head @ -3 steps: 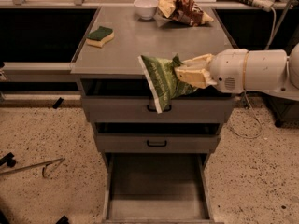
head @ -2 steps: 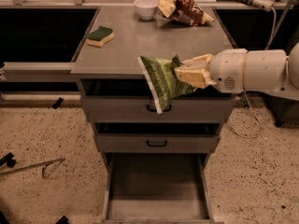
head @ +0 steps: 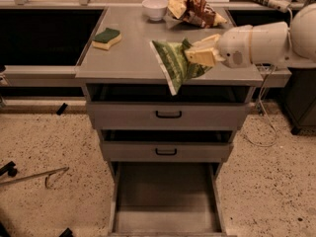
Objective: Pick green jalapeno chip bag from bottom drawer and place on counter
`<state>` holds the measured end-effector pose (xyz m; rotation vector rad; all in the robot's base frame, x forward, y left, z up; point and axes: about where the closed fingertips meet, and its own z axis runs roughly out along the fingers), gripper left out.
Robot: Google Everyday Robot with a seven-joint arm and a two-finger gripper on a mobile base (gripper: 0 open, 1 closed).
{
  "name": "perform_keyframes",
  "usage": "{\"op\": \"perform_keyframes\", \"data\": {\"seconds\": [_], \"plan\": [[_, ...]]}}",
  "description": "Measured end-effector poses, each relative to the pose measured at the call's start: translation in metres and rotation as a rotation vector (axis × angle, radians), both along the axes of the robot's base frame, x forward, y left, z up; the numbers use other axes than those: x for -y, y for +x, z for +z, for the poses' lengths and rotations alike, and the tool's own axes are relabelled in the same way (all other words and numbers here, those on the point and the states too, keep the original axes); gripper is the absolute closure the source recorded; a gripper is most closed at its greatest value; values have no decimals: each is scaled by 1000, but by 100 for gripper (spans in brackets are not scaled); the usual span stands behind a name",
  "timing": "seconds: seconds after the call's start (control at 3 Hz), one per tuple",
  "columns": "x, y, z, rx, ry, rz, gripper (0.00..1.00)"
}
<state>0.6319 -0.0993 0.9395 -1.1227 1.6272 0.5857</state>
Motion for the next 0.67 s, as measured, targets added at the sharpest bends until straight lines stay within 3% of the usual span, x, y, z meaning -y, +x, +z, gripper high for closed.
{"op": "perform_keyframes", "data": {"seconds": [0.33, 0.67], "plan": [[11, 62, -2, -33, -65, -56, 100], [26, 116, 20, -1, -77, -167, 100]]}}
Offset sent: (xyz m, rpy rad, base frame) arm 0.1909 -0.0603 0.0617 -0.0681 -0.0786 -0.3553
